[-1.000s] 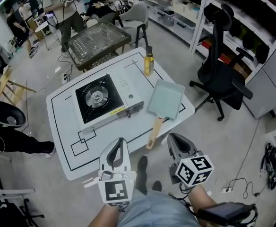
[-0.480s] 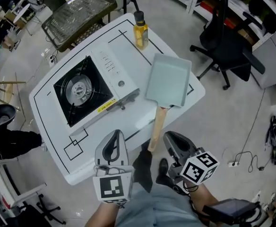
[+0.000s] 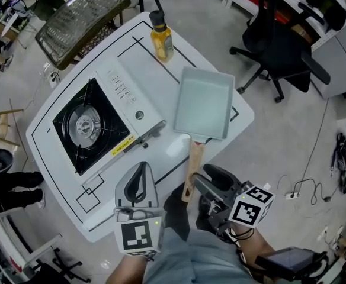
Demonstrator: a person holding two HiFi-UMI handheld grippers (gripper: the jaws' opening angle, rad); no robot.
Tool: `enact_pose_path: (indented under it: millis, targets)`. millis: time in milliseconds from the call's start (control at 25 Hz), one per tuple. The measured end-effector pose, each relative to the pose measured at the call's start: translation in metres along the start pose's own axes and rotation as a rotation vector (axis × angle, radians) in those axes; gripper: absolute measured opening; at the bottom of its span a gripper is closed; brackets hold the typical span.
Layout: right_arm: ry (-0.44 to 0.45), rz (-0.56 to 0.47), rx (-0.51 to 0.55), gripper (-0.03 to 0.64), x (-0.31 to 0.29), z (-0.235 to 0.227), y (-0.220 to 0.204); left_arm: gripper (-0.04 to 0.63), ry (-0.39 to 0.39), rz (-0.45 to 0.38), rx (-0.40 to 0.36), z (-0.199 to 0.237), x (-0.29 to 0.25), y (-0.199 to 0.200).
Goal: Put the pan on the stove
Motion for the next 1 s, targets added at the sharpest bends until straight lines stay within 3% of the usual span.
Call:
enact_pose_path:
  millis: [680,1000]
  targets:
    - [-0.033,0.067,-0.198,0.221,-0.059,-0.03,0.007,0.018,-0.012,0.047,0.067,0.039,-0.043,-0.004]
    - [-0.026,0.066,-0.233,0.221,-0.067,-0.035,0.009,0.018,0.004,0.055,0.068,0.048,-0.045,-0.01]
Point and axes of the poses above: the fingertips, and each gripper's own axes: x backward along the fingers, z to its left, y out of its top, the point moved 6 cm from there along x, backward along the fingers, and after that the axes turned 3 degrees about -x, right-handed, at the moved point
